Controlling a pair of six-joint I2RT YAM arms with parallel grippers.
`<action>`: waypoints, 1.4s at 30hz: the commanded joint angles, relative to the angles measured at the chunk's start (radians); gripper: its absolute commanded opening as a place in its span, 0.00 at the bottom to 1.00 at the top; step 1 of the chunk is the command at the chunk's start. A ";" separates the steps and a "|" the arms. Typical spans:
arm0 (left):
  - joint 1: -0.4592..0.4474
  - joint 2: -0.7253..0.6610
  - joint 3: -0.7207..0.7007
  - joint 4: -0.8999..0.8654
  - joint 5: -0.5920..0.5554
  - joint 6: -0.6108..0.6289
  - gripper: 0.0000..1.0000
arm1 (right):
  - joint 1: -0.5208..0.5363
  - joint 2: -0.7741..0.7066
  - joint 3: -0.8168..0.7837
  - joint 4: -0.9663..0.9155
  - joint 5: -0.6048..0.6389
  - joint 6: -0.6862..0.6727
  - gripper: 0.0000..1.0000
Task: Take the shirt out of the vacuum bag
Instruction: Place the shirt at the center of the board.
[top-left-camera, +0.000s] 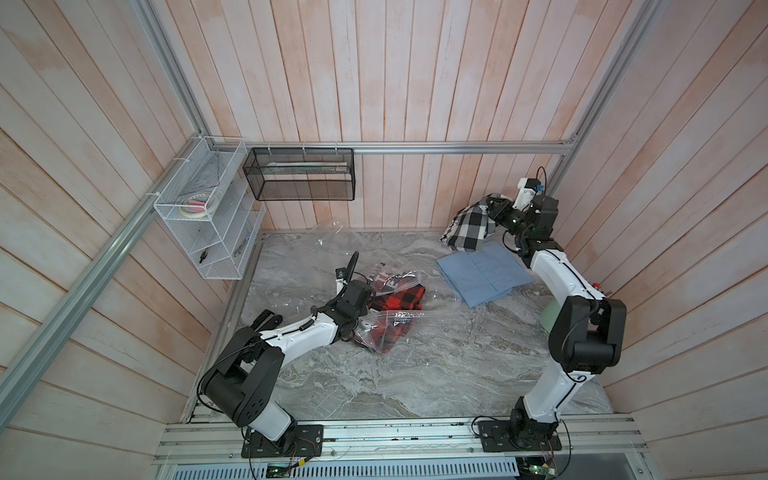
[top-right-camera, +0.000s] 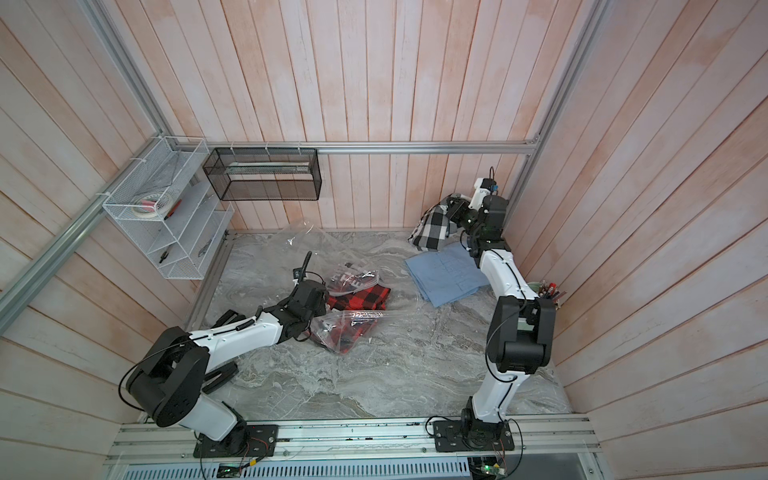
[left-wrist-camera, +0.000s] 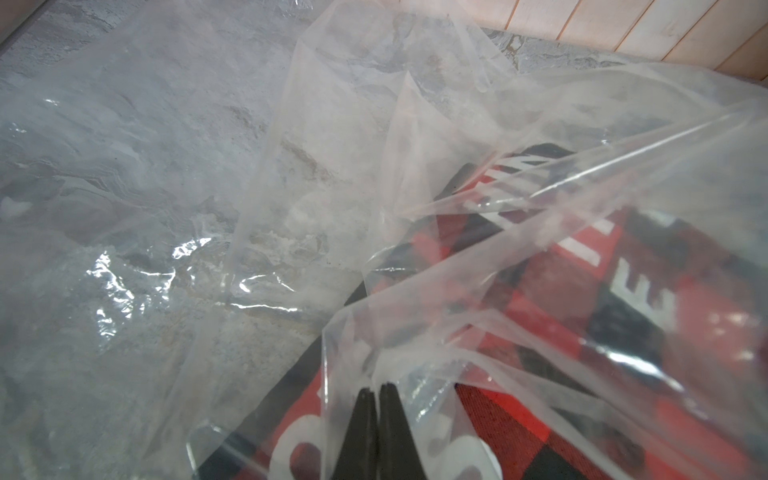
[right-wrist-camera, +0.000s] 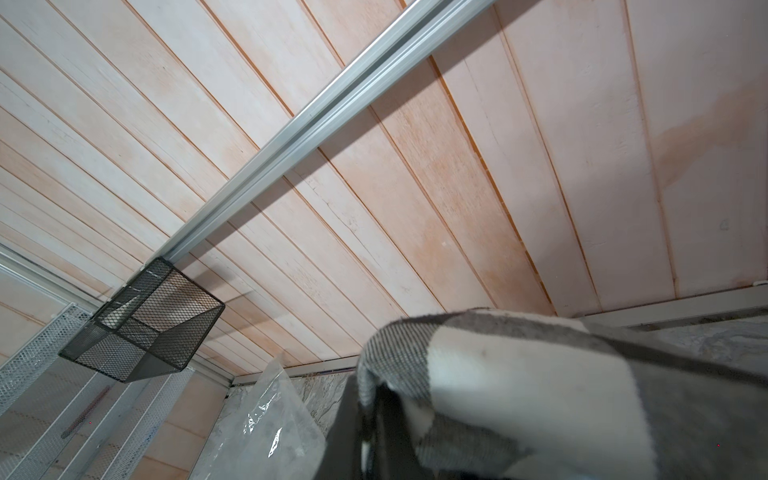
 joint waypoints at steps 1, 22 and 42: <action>-0.005 0.003 -0.023 -0.050 0.015 -0.016 0.00 | -0.009 0.023 -0.017 0.119 0.007 -0.016 0.00; -0.008 0.009 -0.005 -0.041 0.051 0.004 0.00 | -0.074 -0.086 -0.589 0.404 0.214 0.053 0.00; -0.011 -0.004 0.039 -0.064 0.058 0.058 0.00 | -0.076 -0.116 -0.727 0.235 0.346 0.129 0.00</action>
